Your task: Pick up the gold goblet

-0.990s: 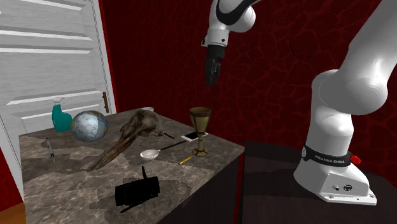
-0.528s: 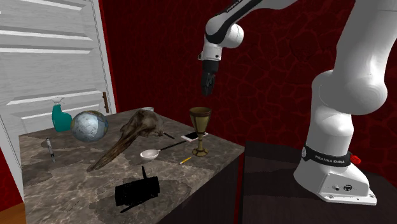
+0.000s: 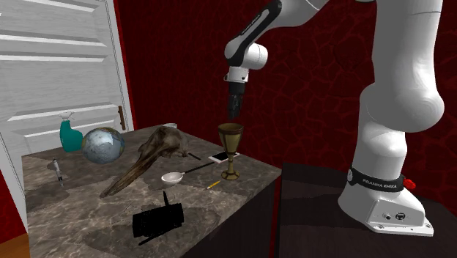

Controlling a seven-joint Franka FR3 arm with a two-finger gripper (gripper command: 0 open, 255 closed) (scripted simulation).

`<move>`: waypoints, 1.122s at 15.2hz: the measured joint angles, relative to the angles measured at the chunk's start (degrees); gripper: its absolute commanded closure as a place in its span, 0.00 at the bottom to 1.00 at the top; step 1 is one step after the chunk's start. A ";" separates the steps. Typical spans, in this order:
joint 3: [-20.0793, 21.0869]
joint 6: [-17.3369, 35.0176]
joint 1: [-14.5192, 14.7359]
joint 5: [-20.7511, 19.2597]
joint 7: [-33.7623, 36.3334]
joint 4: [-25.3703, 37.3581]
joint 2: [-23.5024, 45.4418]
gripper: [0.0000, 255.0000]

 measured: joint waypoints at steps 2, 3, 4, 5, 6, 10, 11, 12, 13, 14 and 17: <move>0.12 1.41 -0.06 0.82 -0.72 -0.61 1.00 0.00; 0.15 2.02 -0.15 1.21 -1.15 -0.86 1.46 0.00; 0.19 2.60 -0.28 1.76 -1.68 -0.85 2.21 0.00; 0.35 3.54 -0.31 2.41 -2.16 -1.16 2.99 0.00; 0.41 3.94 -0.31 2.61 -2.32 -1.41 3.18 0.00; 0.47 4.38 -0.34 2.87 -2.55 -1.59 3.44 1.00; 0.47 4.41 -0.34 2.89 -2.56 -1.58 3.44 1.00; 0.46 4.42 -0.35 2.90 -2.57 -1.58 3.44 1.00; 0.46 4.42 -0.35 2.89 -2.56 -1.59 3.43 1.00; 0.46 4.43 -0.35 2.89 -2.57 -1.59 3.43 1.00; 0.45 4.41 -0.34 2.86 -2.55 -1.62 3.40 1.00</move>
